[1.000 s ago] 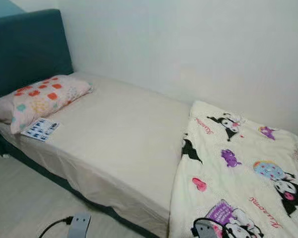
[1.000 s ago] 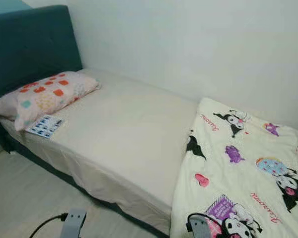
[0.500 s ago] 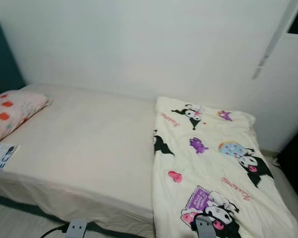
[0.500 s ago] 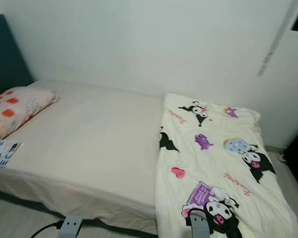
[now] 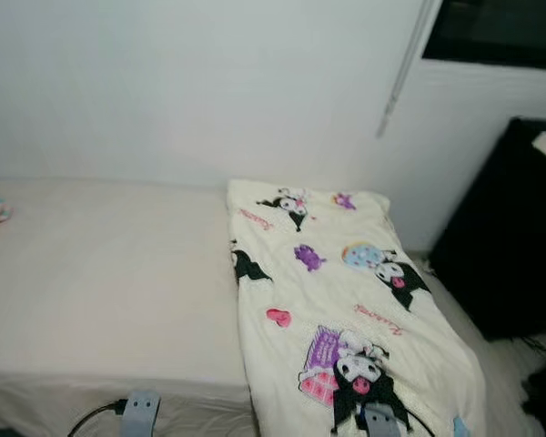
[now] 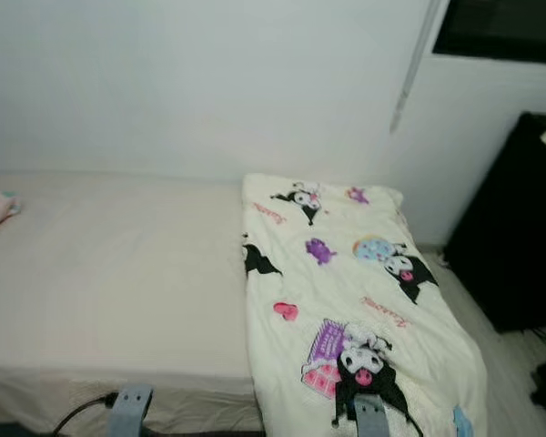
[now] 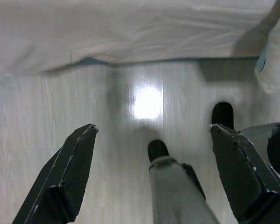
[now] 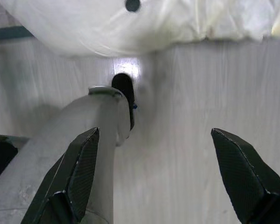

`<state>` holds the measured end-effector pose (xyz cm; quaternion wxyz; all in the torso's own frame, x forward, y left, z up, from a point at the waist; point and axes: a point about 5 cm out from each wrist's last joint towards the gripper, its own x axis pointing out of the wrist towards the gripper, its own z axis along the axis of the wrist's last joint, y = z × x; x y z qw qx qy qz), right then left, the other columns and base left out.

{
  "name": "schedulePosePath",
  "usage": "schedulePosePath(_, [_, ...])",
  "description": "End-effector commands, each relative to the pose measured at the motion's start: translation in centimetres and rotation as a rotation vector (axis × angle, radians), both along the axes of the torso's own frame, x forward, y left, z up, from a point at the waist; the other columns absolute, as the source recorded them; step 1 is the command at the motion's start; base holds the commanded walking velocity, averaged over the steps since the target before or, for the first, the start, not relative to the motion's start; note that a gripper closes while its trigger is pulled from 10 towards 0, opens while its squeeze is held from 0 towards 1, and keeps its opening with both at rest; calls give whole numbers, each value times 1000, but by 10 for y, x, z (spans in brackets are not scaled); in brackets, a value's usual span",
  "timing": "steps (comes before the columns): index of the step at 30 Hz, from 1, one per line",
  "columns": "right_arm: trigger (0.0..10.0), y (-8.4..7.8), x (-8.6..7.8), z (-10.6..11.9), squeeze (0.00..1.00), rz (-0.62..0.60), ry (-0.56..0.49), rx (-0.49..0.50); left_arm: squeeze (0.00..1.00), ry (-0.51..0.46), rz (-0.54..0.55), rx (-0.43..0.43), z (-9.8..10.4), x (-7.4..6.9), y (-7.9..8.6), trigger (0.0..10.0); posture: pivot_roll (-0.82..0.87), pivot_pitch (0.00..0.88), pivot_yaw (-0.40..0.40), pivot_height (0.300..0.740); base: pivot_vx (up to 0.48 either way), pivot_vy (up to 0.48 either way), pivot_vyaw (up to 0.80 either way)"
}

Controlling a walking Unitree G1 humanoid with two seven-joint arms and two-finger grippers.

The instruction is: Clean up the room

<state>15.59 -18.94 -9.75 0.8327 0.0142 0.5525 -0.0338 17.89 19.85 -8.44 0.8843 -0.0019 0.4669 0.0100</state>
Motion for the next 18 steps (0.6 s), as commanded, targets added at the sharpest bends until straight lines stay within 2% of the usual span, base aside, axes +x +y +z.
schedulePosePath(1, [10000, -4, 1, 1, 0, -16, -2, -5, 0, -46, 30, -20, 5, 10, 0, 10000, 53, 0, -48, 740, 0, 0, -638])
schedulePosePath(6, [10000, -6, 3, 2, 0, -15, -7, -14, 0, -131, 55, -96, 15, 29, -4, 10000, 53, 0, -51, 740, 0, 0, -631])
schedulePosePath(9, [10000, -6, 3, 2, 0, -15, -7, -15, 0, -140, 56, -104, 17, 31, -5, 10000, 52, 0, -51, 740, 0, 0, -623])
schedulePosePath(12, [10000, -7, 4, 2, 0, -28, -15, -17, 0, -210, 55, -213, 26, 46, -17, 10000, 49, 0, -48, 740, 0, 0, -612])
schedulePosePath(13, [10000, -7, 4, 2, 0, -28, -15, -17, 0, -210, 55, -213, 26, 46, -17, 10000, 49, 0, -48, 740, 0, 0, -606])
schedulePosePath(14, [10000, -7, 4, 3, 0, -29, -15, -20, 0, -231, 42, -256, 28, 51, -22, 10000, 48, 0, -47, 740, 0, 0, -619])
schedulePosePath(18, [10000, -8, 5, 3, 0, -34, -18, -19, 0, -239, 20, -288, 30, 52, -27, 10000, 46, 0, -46, 740, 0, 0, -616])
